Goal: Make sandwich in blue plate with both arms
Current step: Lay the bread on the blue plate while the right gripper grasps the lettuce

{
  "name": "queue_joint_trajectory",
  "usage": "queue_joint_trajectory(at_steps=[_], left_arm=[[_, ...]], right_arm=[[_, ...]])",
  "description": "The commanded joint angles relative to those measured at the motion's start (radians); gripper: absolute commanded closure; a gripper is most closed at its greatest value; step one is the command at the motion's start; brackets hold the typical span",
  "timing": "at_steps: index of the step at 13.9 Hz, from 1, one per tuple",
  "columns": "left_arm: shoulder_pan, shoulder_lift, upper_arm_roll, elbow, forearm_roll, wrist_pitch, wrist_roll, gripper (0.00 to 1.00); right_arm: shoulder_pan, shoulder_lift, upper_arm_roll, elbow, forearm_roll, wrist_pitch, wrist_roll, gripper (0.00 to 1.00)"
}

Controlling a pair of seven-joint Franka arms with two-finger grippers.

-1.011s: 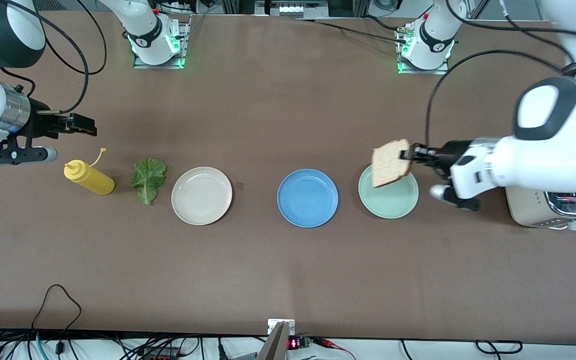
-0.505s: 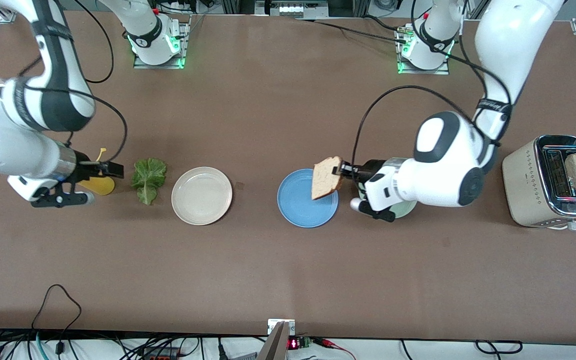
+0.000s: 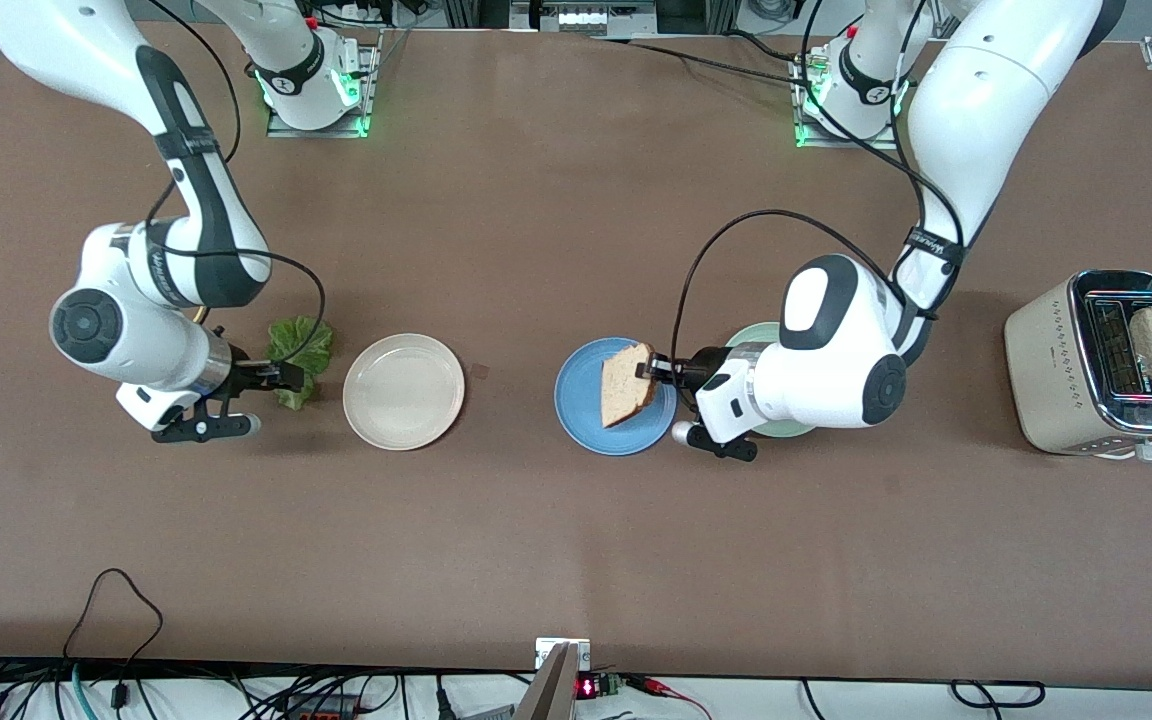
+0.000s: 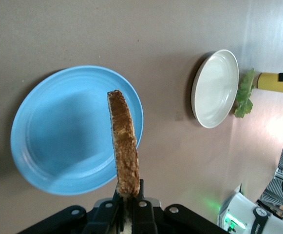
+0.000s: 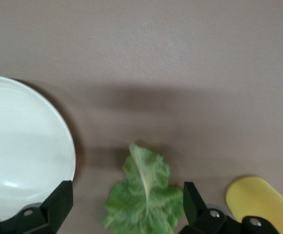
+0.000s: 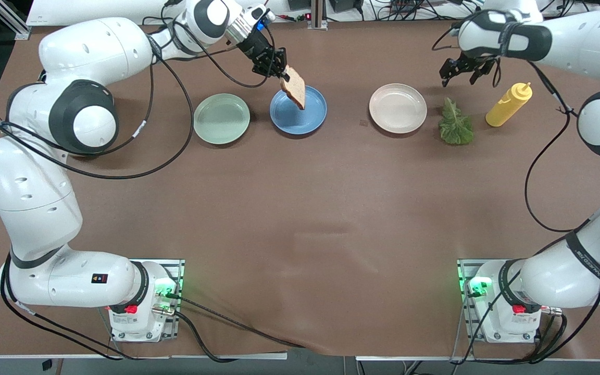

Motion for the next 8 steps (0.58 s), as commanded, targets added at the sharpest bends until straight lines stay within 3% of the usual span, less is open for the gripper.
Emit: queue_joint_trajectory(at_steps=[1,8], left_arm=[[-0.017,0.024,0.002,0.012,-0.022,0.036,-0.001,0.97],[-0.041,0.053,0.002,0.0,-0.023,0.064,-0.003,0.92]], right_arm=[[0.005,0.024,-0.001,-0.047,-0.026,0.074,0.012,0.0],[0.005,0.058,-0.002,-0.07,-0.029,0.106,0.035,0.0]])
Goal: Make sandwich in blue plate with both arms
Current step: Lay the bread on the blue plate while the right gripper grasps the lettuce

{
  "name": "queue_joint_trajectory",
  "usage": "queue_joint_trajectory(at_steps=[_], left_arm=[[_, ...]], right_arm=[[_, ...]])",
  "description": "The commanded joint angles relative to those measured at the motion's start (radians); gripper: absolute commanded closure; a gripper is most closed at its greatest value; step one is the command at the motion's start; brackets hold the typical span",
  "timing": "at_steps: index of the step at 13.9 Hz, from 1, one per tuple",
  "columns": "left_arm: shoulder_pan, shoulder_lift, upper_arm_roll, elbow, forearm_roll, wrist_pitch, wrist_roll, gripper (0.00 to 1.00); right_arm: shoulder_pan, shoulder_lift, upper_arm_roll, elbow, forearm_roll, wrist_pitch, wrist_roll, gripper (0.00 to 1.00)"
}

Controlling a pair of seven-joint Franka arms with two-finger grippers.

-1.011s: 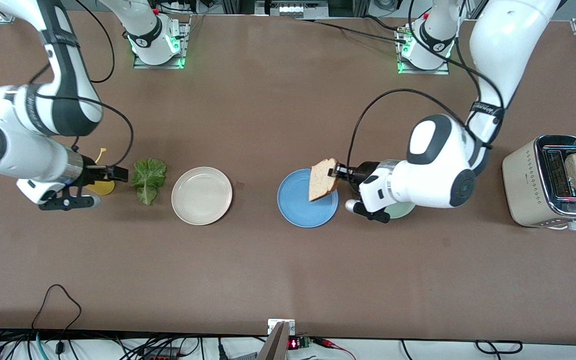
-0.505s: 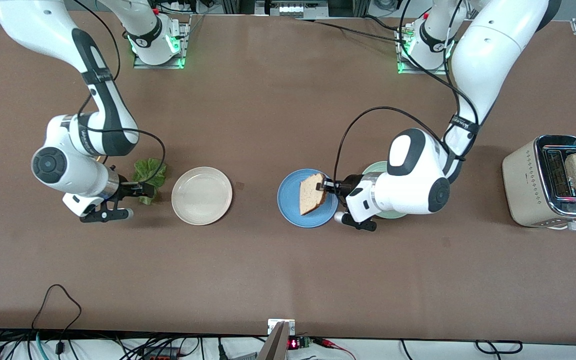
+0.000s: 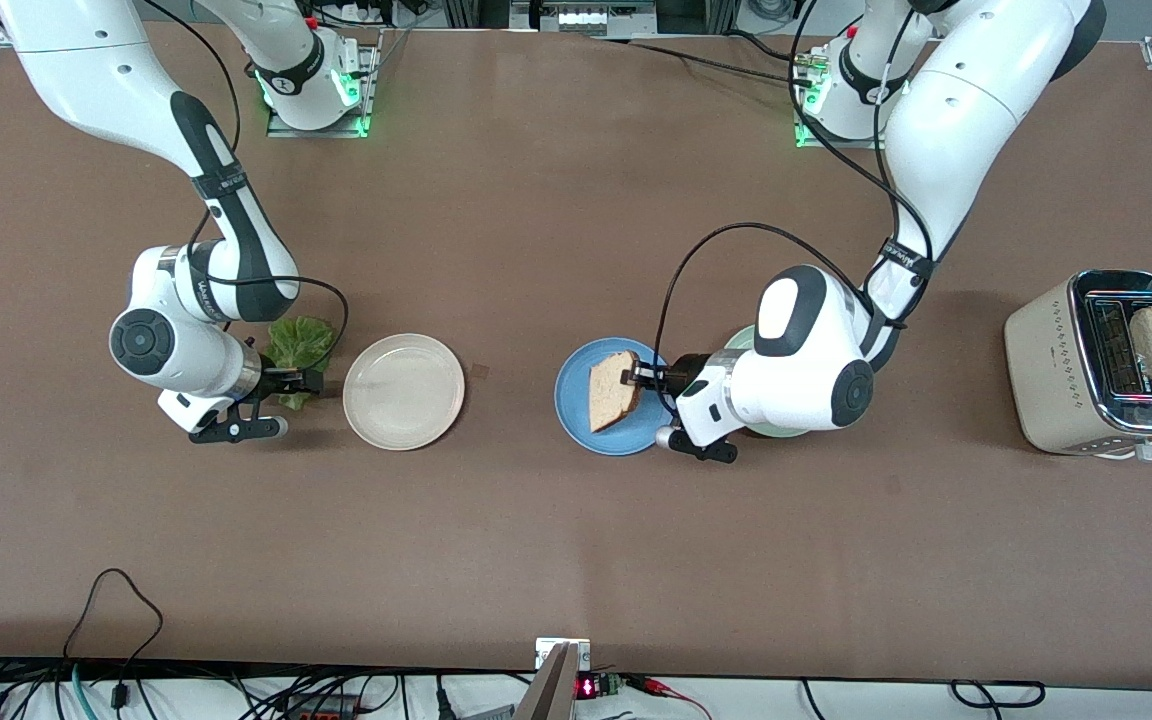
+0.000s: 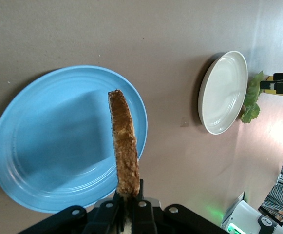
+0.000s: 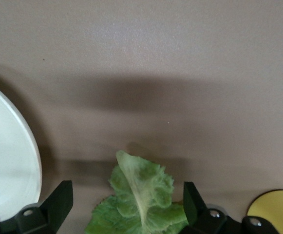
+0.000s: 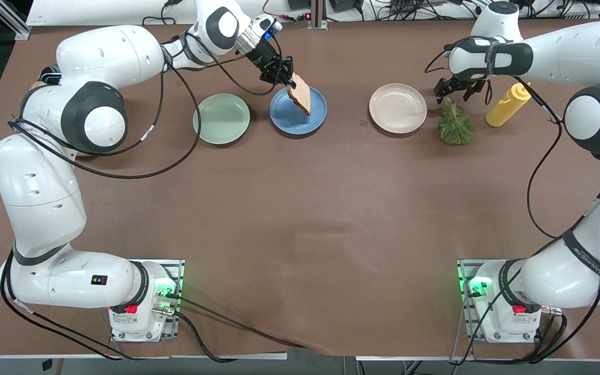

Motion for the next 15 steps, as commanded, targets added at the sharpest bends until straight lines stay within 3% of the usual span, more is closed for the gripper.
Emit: queue_joint_trajectory(at_steps=[1,5,8,10,11,12,13,15], left_arm=[[-0.018,0.005,0.002,0.001,-0.023,0.017,0.0,0.91],[-0.018,0.022,0.002,0.001,-0.022,0.029,0.0,0.9],[-0.024,0.045,0.002,-0.002,-0.023,0.034,0.0,0.87],[-0.021,0.053,0.004,-0.005,-0.022,0.034,0.0,0.81],[-0.013,0.053,0.004,-0.015,-0.022,0.034,0.003,0.66],[-0.009,0.053,0.005,-0.015,-0.022,0.033,0.008,0.38],[-0.008,0.051,0.01,-0.013,-0.011,0.033,0.017,0.0],[0.007,0.048,0.011,-0.015,-0.007,0.025,0.018,0.0]], right_arm=[[0.004,0.0,0.001,-0.016,-0.015,0.022,0.025,0.0],[0.001,0.011,0.001,-0.021,-0.07,0.024,0.025,0.19],[0.001,0.024,0.001,-0.019,-0.07,0.028,0.025,0.2],[-0.002,0.027,0.002,-0.019,-0.07,0.033,0.026,0.32],[-0.004,0.029,0.002,-0.019,-0.07,0.033,0.026,0.44],[-0.004,0.03,0.002,-0.018,-0.068,0.033,0.026,0.56],[-0.005,0.032,0.002,-0.018,-0.068,0.033,0.026,0.69],[-0.005,0.032,0.002,-0.016,-0.068,0.033,0.026,0.89]])
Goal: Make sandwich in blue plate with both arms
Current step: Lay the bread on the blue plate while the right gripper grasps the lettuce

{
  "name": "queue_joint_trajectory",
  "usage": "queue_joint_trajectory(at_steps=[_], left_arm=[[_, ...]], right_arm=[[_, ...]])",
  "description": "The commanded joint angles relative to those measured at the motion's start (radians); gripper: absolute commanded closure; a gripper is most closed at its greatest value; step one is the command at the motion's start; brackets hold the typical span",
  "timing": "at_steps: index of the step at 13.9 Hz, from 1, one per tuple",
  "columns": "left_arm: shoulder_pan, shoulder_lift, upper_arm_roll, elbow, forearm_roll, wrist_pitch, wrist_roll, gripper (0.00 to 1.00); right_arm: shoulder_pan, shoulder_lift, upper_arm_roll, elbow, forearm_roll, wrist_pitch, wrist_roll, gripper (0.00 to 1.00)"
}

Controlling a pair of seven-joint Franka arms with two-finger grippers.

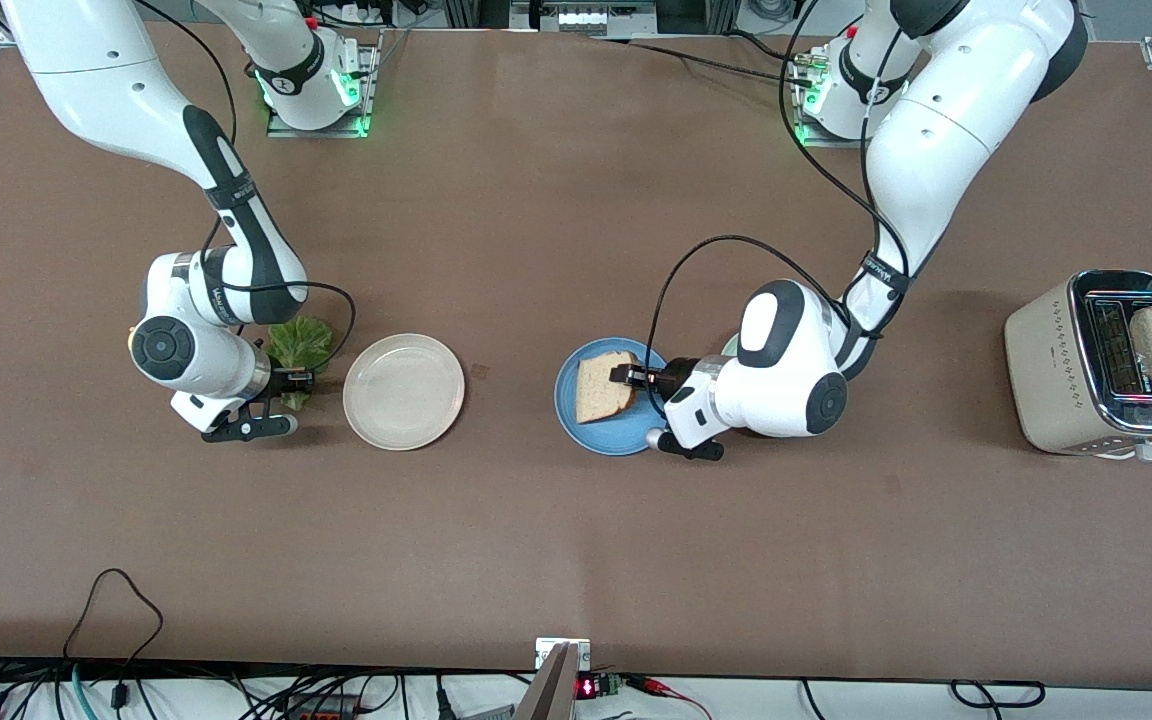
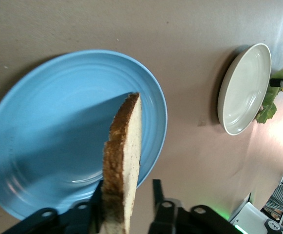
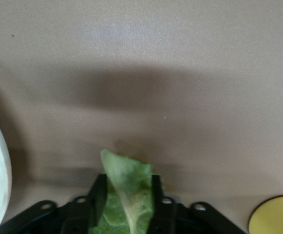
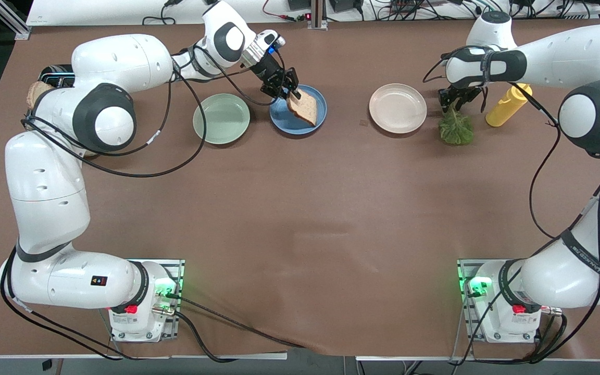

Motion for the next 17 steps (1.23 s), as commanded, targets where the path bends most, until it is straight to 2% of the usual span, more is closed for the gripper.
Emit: queue_joint_trajectory(at_steps=[1,2,6,11,13,15,17], left_arm=[[0.025,-0.012,0.006,-0.01,-0.005,-0.004,0.02,0.0],[0.037,-0.017,0.01,-0.013,-0.004,-0.006,0.021,0.0],[0.094,-0.054,0.017,-0.024,0.065,-0.052,0.018,0.0],[0.16,-0.166,0.018,-0.022,0.269,-0.144,0.009,0.0],[0.196,-0.204,0.018,-0.022,0.35,-0.168,0.009,0.0],[0.235,-0.245,0.018,-0.013,0.436,-0.211,0.009,0.0],[0.265,-0.294,0.018,-0.007,0.505,-0.272,0.006,0.0]], right_arm=[[-0.004,-0.004,0.003,-0.006,-0.021,0.014,0.023,0.96],[-0.004,-0.004,0.003,-0.004,-0.021,0.014,0.023,1.0],[-0.01,-0.004,0.003,0.0,-0.008,0.009,0.027,1.0],[-0.013,-0.051,0.003,0.014,-0.005,-0.02,0.078,1.0],[-0.007,-0.081,0.008,0.07,0.002,-0.144,0.104,1.0],[0.007,-0.079,0.012,0.162,0.051,-0.271,0.187,1.0],[0.071,-0.076,0.011,0.224,0.103,-0.328,0.286,1.0]])
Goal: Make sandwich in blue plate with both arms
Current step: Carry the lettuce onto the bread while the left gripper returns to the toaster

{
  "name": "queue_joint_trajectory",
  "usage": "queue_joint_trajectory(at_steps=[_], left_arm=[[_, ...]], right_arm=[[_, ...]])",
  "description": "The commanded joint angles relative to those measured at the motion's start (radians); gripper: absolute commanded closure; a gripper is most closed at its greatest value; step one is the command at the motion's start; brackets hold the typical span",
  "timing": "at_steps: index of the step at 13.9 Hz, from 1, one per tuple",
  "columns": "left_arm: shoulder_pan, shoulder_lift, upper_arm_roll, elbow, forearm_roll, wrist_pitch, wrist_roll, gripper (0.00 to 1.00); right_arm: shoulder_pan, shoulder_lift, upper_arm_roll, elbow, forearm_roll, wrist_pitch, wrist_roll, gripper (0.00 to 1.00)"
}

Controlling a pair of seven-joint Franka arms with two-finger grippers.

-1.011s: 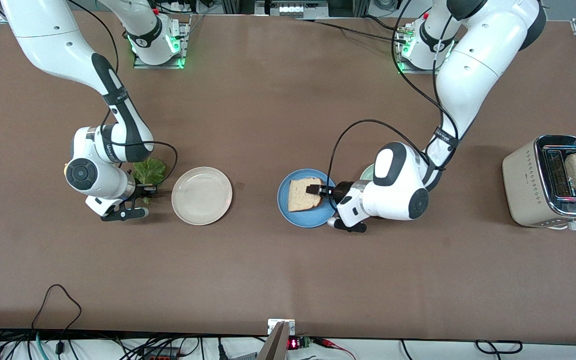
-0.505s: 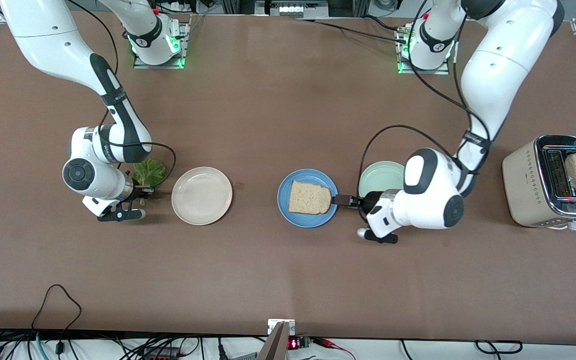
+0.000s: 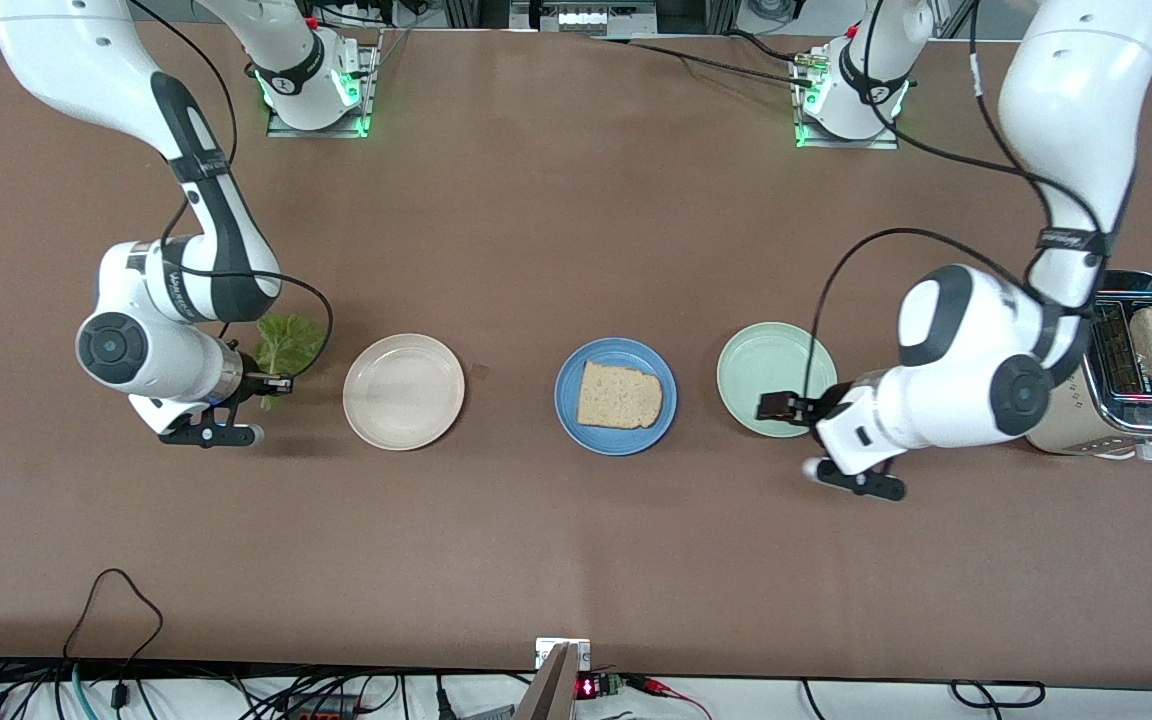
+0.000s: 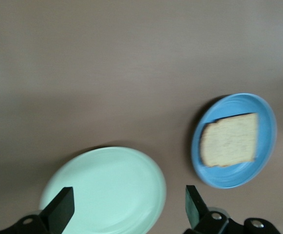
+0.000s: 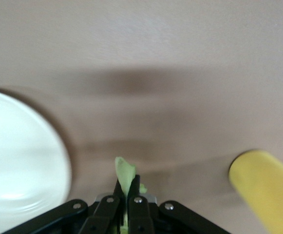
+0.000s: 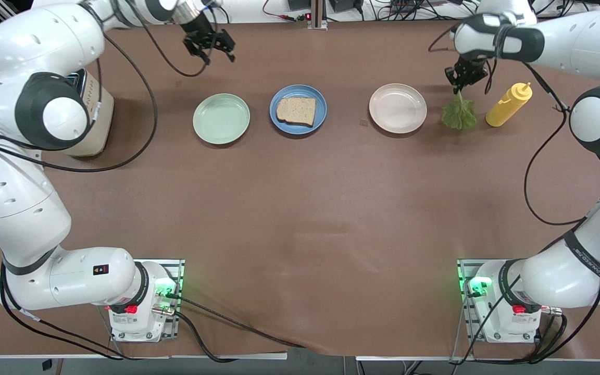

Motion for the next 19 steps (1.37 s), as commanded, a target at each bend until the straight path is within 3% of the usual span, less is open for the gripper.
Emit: queue_joint_trajectory(at_steps=[1,5,7,9,12,16,19], left_arm=[[0.04,-0.082,0.004,-0.006,0.068,-0.084,0.002,0.0],[0.045,-0.101,0.002,0.127,0.241,-0.24,0.0,0.0],[0.037,-0.129,0.013,0.158,0.244,-0.278,0.0,0.0],[0.006,-0.198,0.104,0.138,0.209,-0.275,0.008,0.0],[-0.148,-0.315,0.414,0.05,0.007,-0.267,0.017,0.0],[-0.141,-0.566,0.435,-0.272,-0.004,-0.186,0.043,0.0],[-0.143,-0.59,0.421,-0.293,-0.003,-0.175,-0.003,0.0]], right_arm=[[0.088,0.016,0.001,0.091,0.055,-0.073,0.181,1.0],[0.231,0.141,0.001,0.258,0.114,-0.075,0.516,1.0],[0.254,0.204,0.003,0.329,0.18,-0.06,0.663,1.0],[0.301,0.263,0.003,0.381,0.201,-0.011,0.78,1.0],[0.346,0.317,0.003,0.407,0.254,0.11,0.92,1.0],[0.363,0.341,0.004,0.429,0.407,0.223,0.988,1.0],[0.387,0.347,0.004,0.443,0.494,0.261,1.037,1.0]])
